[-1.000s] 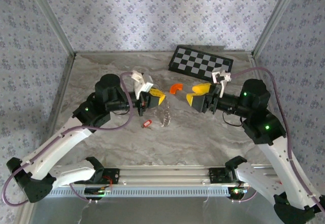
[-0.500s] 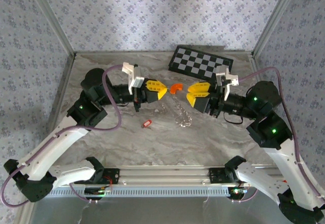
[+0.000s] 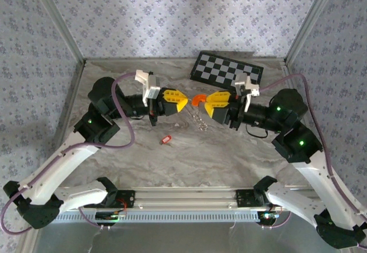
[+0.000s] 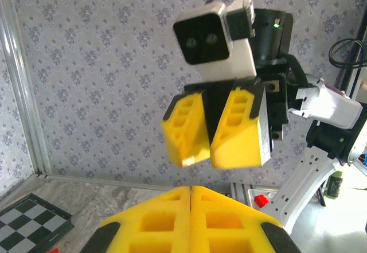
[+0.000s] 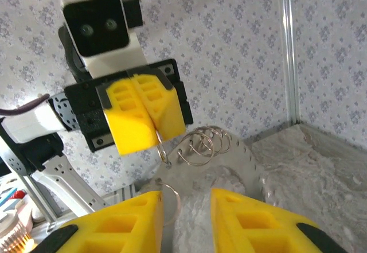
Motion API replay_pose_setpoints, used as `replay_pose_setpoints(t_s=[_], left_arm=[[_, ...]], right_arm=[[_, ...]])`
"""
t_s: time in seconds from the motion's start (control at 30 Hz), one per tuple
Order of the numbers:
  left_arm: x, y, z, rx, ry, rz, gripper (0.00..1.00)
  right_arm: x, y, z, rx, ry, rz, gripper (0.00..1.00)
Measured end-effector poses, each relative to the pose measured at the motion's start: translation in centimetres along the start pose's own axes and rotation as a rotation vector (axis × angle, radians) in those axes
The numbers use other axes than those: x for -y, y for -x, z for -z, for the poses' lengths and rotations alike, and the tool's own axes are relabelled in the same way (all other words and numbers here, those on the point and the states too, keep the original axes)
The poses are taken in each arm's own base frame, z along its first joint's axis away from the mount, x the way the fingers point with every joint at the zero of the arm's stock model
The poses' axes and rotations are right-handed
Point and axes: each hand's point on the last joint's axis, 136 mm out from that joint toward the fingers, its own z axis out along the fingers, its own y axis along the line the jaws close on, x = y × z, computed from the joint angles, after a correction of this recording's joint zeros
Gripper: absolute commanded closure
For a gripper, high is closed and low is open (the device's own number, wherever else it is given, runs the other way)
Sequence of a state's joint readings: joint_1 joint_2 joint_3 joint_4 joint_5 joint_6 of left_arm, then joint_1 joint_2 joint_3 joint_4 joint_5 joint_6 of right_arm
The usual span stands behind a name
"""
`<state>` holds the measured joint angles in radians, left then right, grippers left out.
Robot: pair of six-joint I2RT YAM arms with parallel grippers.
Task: Put the keys on the keyring
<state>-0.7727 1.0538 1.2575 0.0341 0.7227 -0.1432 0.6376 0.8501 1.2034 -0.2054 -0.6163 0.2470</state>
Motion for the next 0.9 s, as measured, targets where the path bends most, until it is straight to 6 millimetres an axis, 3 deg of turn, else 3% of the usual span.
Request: replay_pose_setpoints(t_s=[0.3, 0.67, 0.9], left_arm=[[0.9, 1.2, 0.5, 0.034, -0.018, -0.024, 1.0], [0.9, 1.1, 0.4, 0.037, -0.015, -0.021, 1.0], [0.9, 1.2, 0.4, 0.04, -0.014, -0.023, 1.0]], right_arm=[[-0.5, -0.6, -0.7, -0.014, 0.014, 0.022, 0.75], [-0.7, -2.8, -3.3, -0.088, 0.05, 0.011, 0.74], [-1.6, -2.2, -3.5, -0.075, 0.075, 0.03, 0.74]])
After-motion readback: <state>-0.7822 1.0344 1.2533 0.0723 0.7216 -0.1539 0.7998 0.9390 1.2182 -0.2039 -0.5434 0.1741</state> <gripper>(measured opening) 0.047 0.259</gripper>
